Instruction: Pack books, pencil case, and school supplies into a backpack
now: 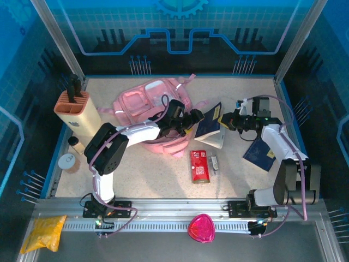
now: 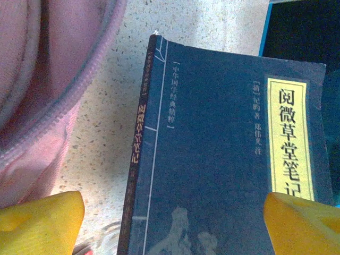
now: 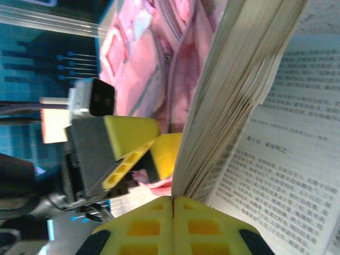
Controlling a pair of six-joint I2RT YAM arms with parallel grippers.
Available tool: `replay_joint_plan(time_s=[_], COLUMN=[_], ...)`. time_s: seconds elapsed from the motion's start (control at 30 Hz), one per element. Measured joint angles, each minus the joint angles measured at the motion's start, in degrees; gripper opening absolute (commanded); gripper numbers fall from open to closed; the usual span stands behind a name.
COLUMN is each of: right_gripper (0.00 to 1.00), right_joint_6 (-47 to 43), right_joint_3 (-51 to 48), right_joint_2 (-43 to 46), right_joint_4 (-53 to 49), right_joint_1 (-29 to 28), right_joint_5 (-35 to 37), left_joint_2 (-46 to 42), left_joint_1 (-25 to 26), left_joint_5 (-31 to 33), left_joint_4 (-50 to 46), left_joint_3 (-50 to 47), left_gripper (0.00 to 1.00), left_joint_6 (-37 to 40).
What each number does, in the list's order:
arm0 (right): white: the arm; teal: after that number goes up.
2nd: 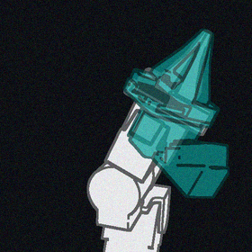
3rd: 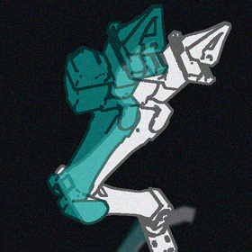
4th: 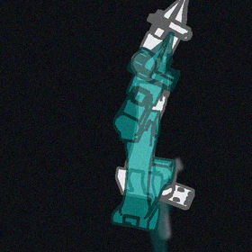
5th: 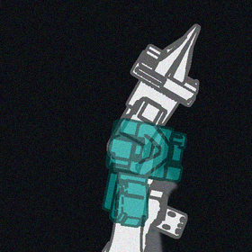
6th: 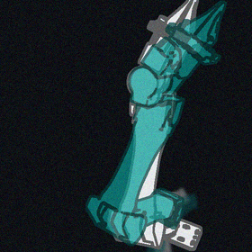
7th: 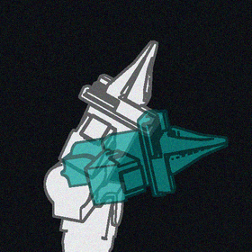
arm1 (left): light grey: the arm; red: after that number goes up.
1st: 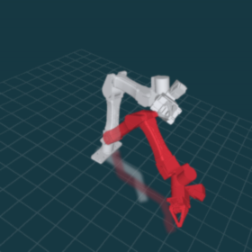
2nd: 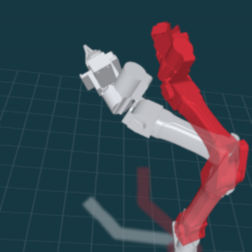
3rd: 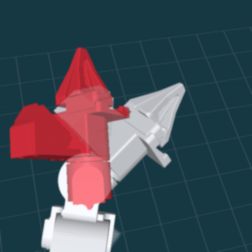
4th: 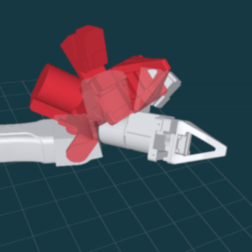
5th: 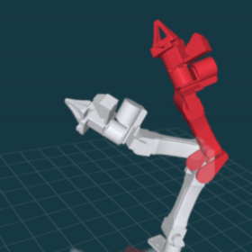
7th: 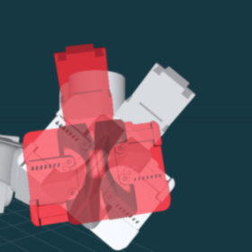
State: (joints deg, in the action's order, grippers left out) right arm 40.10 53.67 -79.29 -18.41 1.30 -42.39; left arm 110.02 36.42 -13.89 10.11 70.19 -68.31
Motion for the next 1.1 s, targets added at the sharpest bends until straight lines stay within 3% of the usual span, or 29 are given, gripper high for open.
replay_joint_plan(time_s=[0.27,0.63,1.1], right_gripper=[0.00,0.00,0.00], right_joint_6=[4.3,1.6,-0.9], right_joint_3=[-6.1,-9.8,-12.5], right_joint_2=[0.0,-1.0,-6.6], right_joint_4=[7.1,7.6,7.1], right_joint_1=[0.0,2.1,2.3], right_joint_5=[-3.1,-2.8,-0.7], left_joint_2=[2.2,3.1,3.1], left_joint_1=[0.9,1.5,2.5], left_joint_5=[0.6,0.6,-0.4], left_joint_4=[7.0,9.4,5.3], left_joint_3=[-1.0,-1.6,-2.1], left_gripper=[0.87,0.64,0.35], left_joint_6=[-8.7,-12.7,-5.4])
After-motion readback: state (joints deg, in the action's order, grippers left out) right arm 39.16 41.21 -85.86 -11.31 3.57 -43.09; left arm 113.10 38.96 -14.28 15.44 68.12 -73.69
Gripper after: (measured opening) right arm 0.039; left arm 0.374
